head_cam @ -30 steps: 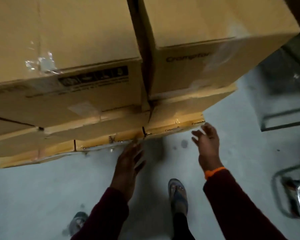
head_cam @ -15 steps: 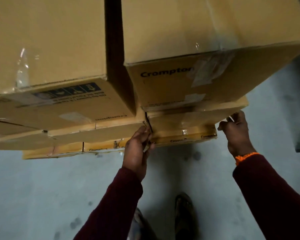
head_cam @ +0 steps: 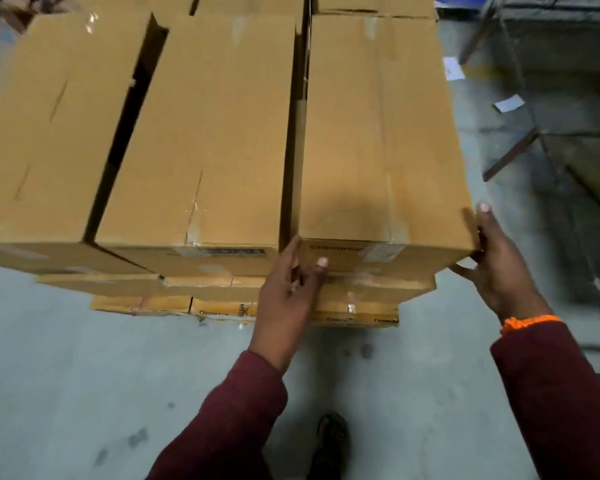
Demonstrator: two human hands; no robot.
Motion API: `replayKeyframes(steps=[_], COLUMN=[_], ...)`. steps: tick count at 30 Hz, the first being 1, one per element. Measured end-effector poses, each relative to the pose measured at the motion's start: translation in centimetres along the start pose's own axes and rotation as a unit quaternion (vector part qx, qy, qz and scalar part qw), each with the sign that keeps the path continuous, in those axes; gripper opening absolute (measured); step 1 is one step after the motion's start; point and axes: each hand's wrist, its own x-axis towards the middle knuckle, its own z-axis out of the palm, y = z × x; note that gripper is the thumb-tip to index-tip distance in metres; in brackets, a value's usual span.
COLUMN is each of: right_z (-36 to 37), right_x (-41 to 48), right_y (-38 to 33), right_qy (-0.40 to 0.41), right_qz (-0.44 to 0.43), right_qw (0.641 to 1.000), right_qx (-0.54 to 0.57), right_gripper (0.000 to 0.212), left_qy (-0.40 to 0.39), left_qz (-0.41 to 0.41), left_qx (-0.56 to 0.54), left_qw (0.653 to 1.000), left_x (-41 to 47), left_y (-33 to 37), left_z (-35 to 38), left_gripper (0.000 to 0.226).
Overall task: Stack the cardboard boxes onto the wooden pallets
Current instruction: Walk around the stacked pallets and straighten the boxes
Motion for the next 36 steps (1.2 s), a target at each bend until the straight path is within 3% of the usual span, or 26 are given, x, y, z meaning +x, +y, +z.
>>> replayKeyframes(steps=[2,4,7,14,20,25,32,36], right_z=[1.2,1.6,1.0,1.6,2.5,3.9,6.2,7.3], right_x=[0.8,1.2,0.8,-1.3,-2.0,-2.8,-4.0,-5.5], right_y=[-2.1,-2.7,-2.4,-0.6,-0.3,-0.7,-1.0,-0.1], right_qy=[-0.030,-0.039,-0.070,-0.118,-0.069,-0.019,0.037,0.106], right_qz=[0.031,0.052,0.050,0.012,0.006,0.009,0.002,0.045], right_qw=[0.995,0.992,0.994,0.993,0.997,0.999,0.996,0.982], right_qx=[-0.092,-0.110,-0.073,0.005,0.030,0.047,0.087,0.152], right_gripper=[0.048,0.041,0.045,0.056,0.060,0.058,0.059,0.087], left_qy=[0.011,0.035,0.048,0.076,0.066,0.060,0.117,0.148], left_qz=[-0.010,-0.037,-0.065,-0.074,-0.075,-0.100,-0.150,-0.177], left_qx=[-0.001,-0.019,-0.022,-0.025,-0.022,-0.091,-0.153,-0.208], left_qw=[1.000,0.999,0.997,0.994,0.995,0.989,0.970,0.951], left_x=[0.8,1.9,2.0,-0.4,-0.4,-0.6,-0.3,-0.8], left_y=[1.2,1.4,0.8,-1.5,-1.6,-0.1,2.3,4.0], left_z=[1.6,2.5,2.6,1.9,1.7,1.2,-1.5,-4.8], left_gripper=[0.074,0.078,0.073,0.089,0.089,0.084,0.042,0.071])
